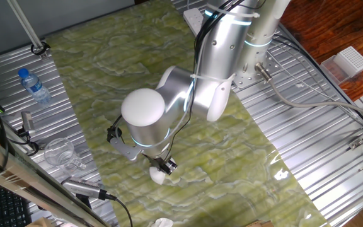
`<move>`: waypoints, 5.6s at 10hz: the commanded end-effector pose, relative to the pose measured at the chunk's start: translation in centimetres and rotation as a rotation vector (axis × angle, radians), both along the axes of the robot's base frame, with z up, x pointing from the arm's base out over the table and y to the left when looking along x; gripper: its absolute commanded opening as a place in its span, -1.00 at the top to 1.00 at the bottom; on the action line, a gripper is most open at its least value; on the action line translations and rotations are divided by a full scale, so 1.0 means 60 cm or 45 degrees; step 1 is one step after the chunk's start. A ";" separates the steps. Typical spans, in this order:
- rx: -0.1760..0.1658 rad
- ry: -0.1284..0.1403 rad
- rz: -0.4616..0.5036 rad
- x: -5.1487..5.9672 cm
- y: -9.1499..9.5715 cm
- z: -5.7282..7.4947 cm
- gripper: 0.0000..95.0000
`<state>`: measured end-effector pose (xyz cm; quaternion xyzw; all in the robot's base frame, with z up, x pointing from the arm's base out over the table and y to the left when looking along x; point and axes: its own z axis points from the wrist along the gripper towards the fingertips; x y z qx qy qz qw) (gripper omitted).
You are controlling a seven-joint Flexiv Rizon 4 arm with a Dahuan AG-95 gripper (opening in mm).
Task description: Clean the tabletop with a sponge
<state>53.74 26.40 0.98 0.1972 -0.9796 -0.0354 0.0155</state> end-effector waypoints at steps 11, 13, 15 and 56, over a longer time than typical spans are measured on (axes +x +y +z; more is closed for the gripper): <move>-0.003 0.003 0.055 0.083 -0.051 -0.002 1.00; 0.000 0.011 0.062 0.084 -0.050 0.002 1.00; -0.002 0.015 0.044 0.084 -0.042 0.002 1.00; -0.067 -0.037 0.170 0.046 -0.074 0.017 1.00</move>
